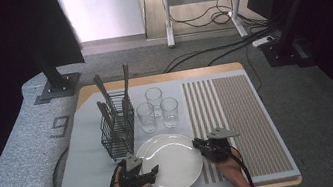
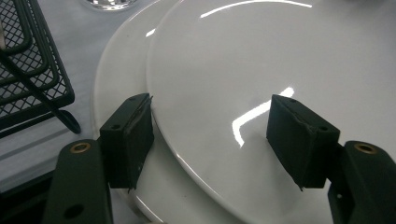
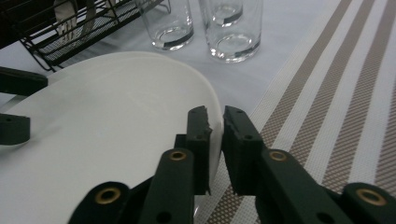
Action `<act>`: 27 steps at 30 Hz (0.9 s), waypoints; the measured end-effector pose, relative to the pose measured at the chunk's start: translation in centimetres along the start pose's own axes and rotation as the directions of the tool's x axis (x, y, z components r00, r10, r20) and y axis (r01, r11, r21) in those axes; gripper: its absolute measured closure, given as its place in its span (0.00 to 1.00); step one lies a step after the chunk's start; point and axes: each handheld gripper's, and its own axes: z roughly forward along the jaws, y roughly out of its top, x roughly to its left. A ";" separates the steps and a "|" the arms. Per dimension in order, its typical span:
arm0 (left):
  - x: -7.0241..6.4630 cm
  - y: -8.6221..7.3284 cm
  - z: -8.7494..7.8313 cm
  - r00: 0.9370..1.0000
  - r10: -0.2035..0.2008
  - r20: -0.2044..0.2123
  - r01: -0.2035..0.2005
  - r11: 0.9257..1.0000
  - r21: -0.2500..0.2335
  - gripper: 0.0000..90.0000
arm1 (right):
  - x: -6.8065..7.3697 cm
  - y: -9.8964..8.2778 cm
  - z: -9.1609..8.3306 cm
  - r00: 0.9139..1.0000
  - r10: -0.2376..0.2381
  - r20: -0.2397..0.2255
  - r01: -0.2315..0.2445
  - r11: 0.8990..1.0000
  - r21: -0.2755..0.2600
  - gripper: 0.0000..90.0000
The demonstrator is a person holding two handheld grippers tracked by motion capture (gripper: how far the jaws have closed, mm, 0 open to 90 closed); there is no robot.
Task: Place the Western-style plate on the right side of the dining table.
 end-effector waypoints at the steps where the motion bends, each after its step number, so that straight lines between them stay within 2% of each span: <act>1: 0.0 0.0 0.0 1.000 0.001 -0.001 -0.001 1.000 0.001 0.35 | 0.0 0.0 0.1 1.000 0.006 -0.014 -0.006 1.000 0.013 0.82; 6: 0.0 0.0 0.0 1.000 0.003 0.002 -0.003 1.000 0.003 0.36 | 0.5 -0.2 0.7 0.999 -0.003 -0.042 0.006 0.997 0.075 0.61; 11: 0.0 0.0 0.0 1.000 0.002 0.000 -0.002 1.000 0.002 0.36 | 0.8 -0.2 0.9 0.999 0.017 -0.041 -0.013 0.996 0.089 0.58; 15: -0.1 0.0 0.0 1.000 0.002 -0.006 -0.002 1.000 0.001 0.36 | 0.5 -0.2 0.9 0.997 0.053 -0.064 -0.046 0.994 0.101 0.59; 18: -0.2 -0.1 0.1 1.000 0.002 -0.010 -0.002 1.000 0.000 0.36 | 0.5 -0.1 0.8 0.997 0.063 -0.050 -0.059 0.994 0.095 0.66; 27: -0.3 -0.1 0.2 1.000 0.009 -0.003 -0.009 1.000 0.001 0.36 | 0.0 0.0 0.2 0.991 0.116 -0.068 -0.114 0.993 0.021 0.77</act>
